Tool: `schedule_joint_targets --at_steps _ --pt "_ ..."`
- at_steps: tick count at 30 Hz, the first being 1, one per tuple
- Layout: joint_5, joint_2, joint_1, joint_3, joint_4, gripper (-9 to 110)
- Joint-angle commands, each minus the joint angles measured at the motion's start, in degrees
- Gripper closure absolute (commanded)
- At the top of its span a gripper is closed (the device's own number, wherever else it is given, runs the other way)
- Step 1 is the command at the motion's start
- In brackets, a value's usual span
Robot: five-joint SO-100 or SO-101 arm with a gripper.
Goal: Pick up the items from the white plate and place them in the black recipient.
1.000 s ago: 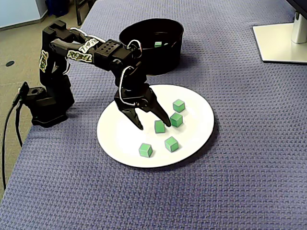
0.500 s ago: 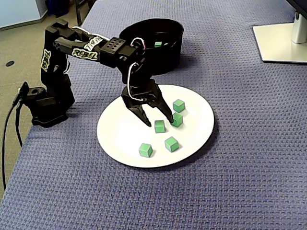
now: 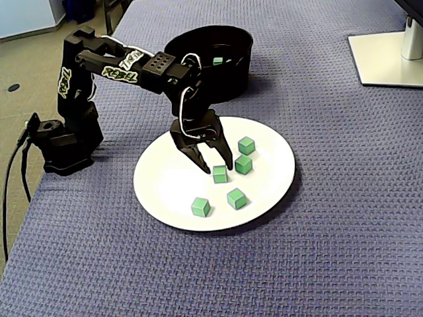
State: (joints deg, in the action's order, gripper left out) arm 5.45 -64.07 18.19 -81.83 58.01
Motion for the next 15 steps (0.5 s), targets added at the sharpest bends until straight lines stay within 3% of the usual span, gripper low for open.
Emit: schedule_joint_targets --at_steps 1,15 --pt "-0.6 -2.1 1.2 0.6 -1.0 101" --pt "-0.2 -2.6 1.8 2.8 2.7 102"
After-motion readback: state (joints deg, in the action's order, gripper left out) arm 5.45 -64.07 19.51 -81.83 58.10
